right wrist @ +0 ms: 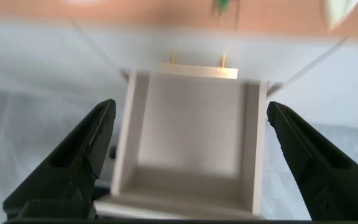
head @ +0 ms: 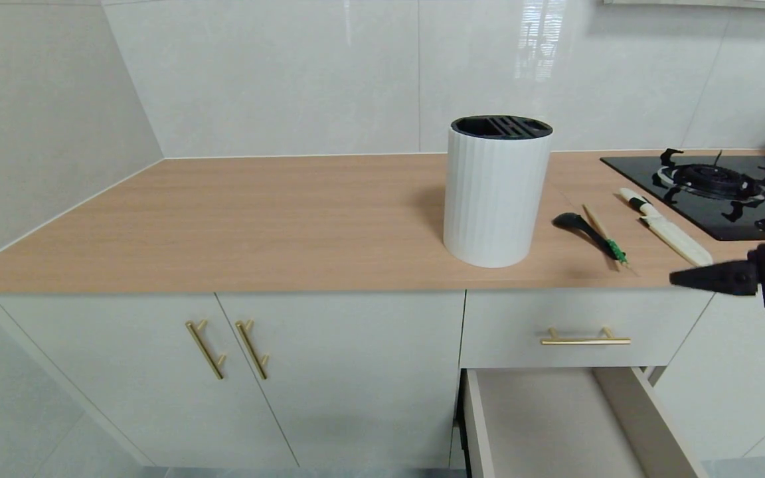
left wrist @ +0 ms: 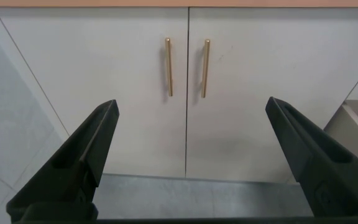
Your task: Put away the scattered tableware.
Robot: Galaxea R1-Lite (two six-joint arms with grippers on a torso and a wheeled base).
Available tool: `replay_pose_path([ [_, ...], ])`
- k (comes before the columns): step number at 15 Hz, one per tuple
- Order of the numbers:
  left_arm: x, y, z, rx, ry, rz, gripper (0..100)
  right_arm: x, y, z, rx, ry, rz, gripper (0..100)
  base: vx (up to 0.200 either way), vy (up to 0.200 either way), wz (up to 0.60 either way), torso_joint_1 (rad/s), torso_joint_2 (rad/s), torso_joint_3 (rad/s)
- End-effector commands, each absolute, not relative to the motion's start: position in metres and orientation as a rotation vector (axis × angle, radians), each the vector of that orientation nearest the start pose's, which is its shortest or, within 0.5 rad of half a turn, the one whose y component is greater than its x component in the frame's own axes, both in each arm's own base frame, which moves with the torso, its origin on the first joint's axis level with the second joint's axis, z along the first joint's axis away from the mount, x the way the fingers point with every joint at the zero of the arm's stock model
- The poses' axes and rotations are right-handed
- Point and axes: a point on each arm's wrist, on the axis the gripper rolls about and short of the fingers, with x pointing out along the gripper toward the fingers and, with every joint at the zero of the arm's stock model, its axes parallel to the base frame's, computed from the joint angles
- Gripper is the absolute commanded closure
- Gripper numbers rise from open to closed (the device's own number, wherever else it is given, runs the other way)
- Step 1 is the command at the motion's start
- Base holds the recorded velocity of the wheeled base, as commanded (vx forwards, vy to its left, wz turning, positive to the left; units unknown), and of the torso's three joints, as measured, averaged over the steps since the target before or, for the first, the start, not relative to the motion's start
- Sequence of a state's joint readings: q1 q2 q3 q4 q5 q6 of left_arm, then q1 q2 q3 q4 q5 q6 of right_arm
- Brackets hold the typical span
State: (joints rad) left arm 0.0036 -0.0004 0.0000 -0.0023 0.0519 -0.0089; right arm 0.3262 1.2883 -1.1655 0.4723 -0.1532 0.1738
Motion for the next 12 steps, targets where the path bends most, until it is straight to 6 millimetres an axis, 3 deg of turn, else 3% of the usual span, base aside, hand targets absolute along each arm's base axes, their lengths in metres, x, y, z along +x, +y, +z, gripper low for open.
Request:
replay_pose_path([
  [1, -0.023, 0.001, 0.076, -0.009, -0.003, 0.057, 0, 0.246, 0.069, 0.293, 0.066, 0.685, 0.02, 0, 0.0, 0.0, 0.0, 0.0, 0.0, 0.0],
  [2, -0.023, 0.001, 0.076, -0.009, -0.002, 0.057, 0, 0.248, 0.07, 0.293, 0.068, 0.688, 0.017, 0, 0.0, 0.0, 0.0, 0.0, 0.0, 0.0],
  [3, -0.023, 0.001, 0.076, -0.009, -0.003, 0.057, 0, 0.284, 0.079, 0.278, 0.134, 0.737, -0.08, 0, 0.0, 0.0, 0.0, 0.0, 0.0, 0.0],
  [4, -0.023, 0.001, 0.076, -0.009, -0.002, 0.057, 0, 0.296, 0.082, 0.269, 0.13, 0.754, -0.114, 0, 0.0, 0.0, 0.0, 0.0, 0.0, 0.0],
  [7, -0.023, 0.001, 0.076, -0.009, -0.003, 0.057, 0, 0.318, 0.087, 0.244, 0.106, 0.817, -0.15, 0, 0.0, 0.0, 0.0, 0.0, 0.0, 0.0],
  [12, -0.023, 0.001, 0.076, -0.009, -0.003, 0.057, 0, 0.342, 0.081, 0.233, 0.164, 0.752, -0.241, 0, 0.0, 0.0, 0.0, 0.0, 0.0, 0.0],
])
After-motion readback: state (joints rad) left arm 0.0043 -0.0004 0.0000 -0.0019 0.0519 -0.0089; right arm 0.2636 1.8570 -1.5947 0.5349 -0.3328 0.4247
